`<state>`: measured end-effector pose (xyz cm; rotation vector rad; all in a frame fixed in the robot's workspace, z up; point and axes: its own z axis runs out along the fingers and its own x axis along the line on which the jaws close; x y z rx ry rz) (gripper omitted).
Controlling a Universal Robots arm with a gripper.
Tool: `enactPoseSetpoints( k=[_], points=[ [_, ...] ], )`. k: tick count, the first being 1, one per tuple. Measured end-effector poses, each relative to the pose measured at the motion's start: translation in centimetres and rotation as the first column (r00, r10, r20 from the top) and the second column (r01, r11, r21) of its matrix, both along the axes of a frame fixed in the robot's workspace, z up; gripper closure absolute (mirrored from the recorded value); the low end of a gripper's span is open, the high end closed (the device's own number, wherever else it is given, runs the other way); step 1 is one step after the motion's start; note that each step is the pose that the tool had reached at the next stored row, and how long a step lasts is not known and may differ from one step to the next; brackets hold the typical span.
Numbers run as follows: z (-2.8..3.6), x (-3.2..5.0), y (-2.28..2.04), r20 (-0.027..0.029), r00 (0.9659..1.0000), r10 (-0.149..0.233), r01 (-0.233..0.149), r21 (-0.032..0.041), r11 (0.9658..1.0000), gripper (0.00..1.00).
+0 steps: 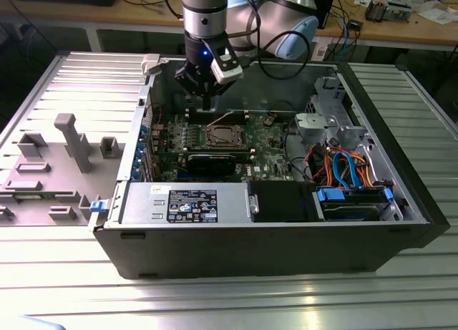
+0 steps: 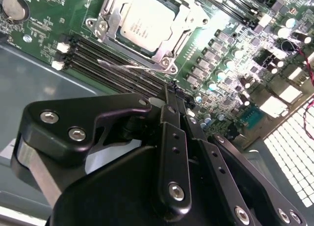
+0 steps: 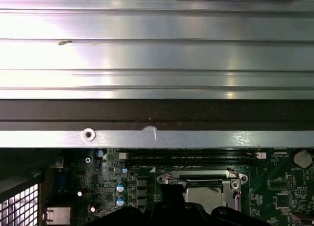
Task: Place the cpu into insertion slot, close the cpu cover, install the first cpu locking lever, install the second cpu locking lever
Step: 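Install the first cpu locking lever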
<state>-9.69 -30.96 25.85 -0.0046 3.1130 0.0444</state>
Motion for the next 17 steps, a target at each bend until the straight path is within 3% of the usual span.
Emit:
enactPoseSetpoints(
  k=[7, 13, 17],
  points=[
    [-0.25, 0.43, 0.0, 0.0, 1.0, 0.0, 0.0, -0.0001, 1.0, 0.89],
    [-0.53, 0.56, -0.09, 0.0002, 1.0, 0.0, 0.0, 0.0178, 0.9998, 0.89],
    [-0.52, 0.56, -0.1, -0.0001, 1.0, 0.0, 0.0, 0.0178, 0.9998, 0.89]
  ],
)
